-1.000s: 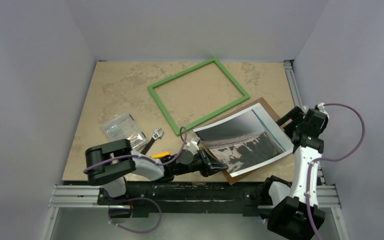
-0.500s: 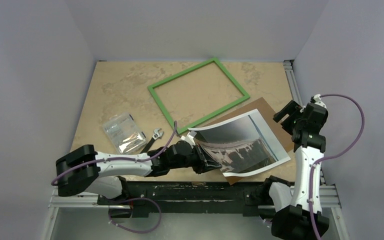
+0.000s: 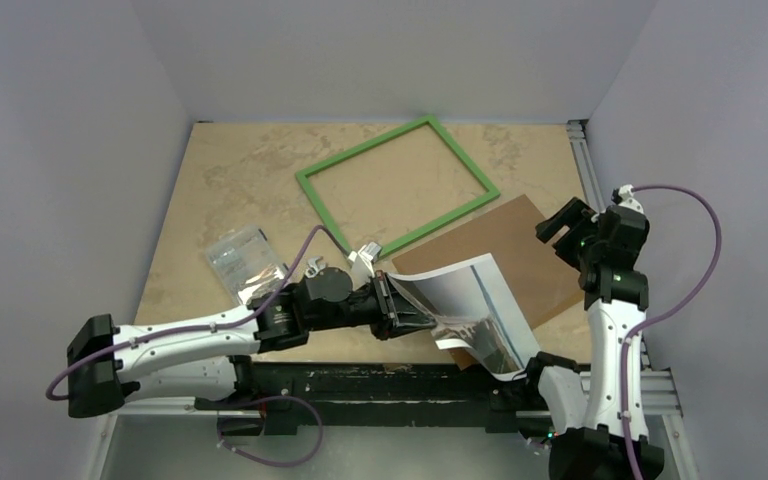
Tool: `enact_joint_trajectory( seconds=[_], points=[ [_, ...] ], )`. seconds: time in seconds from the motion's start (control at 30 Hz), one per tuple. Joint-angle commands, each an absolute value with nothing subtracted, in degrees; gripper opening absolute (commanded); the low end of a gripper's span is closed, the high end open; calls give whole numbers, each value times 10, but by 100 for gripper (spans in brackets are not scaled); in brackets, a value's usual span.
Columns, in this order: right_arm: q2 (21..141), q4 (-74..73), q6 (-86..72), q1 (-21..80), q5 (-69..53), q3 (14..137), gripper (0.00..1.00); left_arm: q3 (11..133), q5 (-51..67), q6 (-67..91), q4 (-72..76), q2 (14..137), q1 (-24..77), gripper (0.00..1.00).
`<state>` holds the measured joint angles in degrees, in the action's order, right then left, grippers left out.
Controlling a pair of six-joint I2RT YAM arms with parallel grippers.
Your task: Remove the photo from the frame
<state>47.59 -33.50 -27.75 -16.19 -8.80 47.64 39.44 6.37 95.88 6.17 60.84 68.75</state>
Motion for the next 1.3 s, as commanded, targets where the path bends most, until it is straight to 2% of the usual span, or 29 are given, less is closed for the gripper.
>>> enact_joint_trajectory(
  seconds=[0.0, 0.13, 0.37, 0.53, 0.7, 0.87, 1.17, 1.27],
  points=[
    [456, -341, -292, -157, -103, 509, 76, 449, 69, 892, 7, 566, 686, 0],
    [449, -354, -292, -156, -100, 518, 76, 504, 65, 811, -44, 528, 686, 0],
    [450, -357, -297, -155, -103, 527, 76, 673, 56, 623, -123, 492, 686, 0],
    [455, -349, -303, -154, -105, 525, 76, 807, 58, 527, -198, 525, 674, 0],
    [463, -358, -299, -153, -73, 535, 76, 889, 127, 539, -209, 604, 598, 0],
    [508, -413, -280, -154, -5, 628, 77, 965, 204, 571, -181, 715, 538, 0],
    [567, -461, -272, -154, 27, 751, 78, 1232, 282, 531, -214, 944, 506, 0],
    [572, -475, -264, -155, 39, 778, 78, 1266, 304, 544, -189, 982, 506, 0]
  ],
)
